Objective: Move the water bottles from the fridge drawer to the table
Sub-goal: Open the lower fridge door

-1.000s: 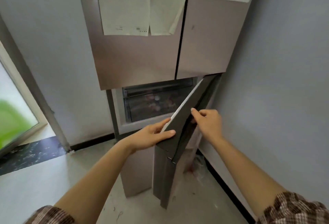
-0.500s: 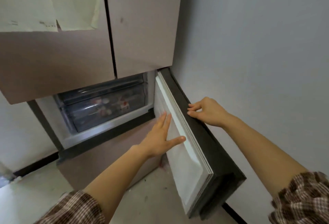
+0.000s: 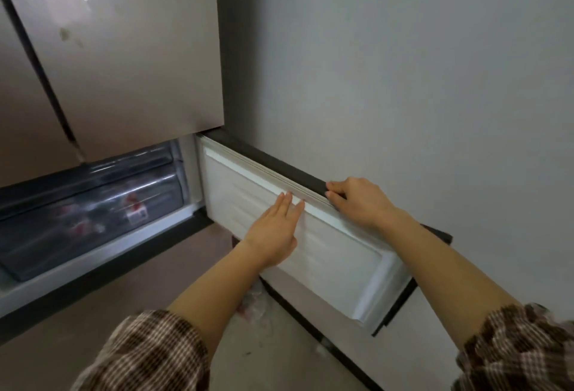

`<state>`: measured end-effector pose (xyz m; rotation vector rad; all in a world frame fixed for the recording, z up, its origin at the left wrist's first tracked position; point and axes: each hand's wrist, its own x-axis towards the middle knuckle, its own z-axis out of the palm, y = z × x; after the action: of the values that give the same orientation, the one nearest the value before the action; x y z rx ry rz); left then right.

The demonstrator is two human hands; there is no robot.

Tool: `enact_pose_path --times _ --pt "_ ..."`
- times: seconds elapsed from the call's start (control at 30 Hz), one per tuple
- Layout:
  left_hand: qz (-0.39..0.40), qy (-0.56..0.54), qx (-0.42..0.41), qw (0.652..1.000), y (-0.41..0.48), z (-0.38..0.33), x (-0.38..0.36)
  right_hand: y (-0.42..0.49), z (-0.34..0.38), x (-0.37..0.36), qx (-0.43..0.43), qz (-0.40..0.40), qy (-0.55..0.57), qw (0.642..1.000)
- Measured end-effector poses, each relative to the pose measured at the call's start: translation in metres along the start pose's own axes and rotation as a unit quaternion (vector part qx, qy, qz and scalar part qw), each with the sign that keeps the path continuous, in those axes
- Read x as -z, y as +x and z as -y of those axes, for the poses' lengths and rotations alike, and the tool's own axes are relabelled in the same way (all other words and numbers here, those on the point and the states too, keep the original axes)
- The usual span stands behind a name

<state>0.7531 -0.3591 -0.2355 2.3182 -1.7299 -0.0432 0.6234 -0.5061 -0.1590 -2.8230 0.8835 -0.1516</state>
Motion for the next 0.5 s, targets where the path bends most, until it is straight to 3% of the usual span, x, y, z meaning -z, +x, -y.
enact_pose_path --times 0.3,0.5 --pt "0.028 0.073 0.037 0.996 0.081 -0.030 -0.007 0.050 -0.052 -0.003 -0.048 -0.002 -0.031 0.998" --pt "0.025 0.093 0.030 0.995 0.093 -0.032 -0.008 0.059 -0.062 -0.002 -0.043 -0.022 0.018 0.999"
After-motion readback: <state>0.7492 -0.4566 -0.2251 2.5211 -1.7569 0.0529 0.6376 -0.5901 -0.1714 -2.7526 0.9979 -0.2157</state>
